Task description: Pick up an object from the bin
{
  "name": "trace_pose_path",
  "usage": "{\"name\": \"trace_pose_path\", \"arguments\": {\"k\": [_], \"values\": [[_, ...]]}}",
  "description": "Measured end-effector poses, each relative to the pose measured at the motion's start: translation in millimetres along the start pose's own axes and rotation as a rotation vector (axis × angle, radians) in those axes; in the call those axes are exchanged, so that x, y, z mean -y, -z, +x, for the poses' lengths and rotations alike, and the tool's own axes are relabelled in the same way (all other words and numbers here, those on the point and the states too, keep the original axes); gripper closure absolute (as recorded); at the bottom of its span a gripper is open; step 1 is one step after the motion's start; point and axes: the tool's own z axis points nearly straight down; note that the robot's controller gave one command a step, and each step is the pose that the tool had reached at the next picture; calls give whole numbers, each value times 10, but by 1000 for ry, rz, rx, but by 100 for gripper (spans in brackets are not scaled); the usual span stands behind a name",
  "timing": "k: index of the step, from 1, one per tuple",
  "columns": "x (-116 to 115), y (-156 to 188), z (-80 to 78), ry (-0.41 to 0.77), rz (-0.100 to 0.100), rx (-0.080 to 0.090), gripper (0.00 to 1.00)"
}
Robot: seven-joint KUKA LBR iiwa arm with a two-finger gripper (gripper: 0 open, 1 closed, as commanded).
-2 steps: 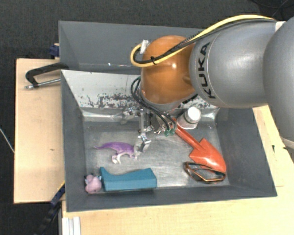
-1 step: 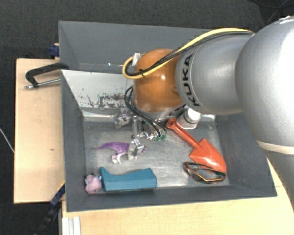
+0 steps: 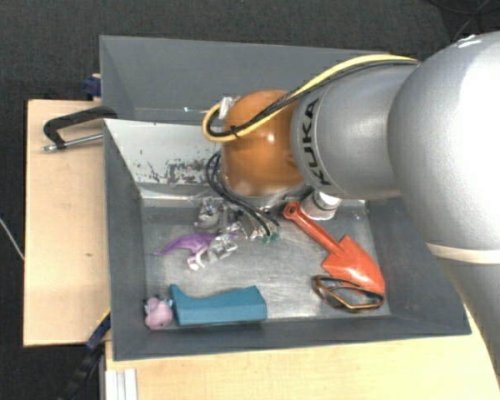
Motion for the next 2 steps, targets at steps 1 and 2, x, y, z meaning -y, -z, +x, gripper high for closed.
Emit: {"name": "trace_pose_path", "arguments": {"k": [1, 2], "values": [[-4, 16, 18, 8, 0, -2, 100], [-9, 68, 43, 11, -1, -11, 100]]}}
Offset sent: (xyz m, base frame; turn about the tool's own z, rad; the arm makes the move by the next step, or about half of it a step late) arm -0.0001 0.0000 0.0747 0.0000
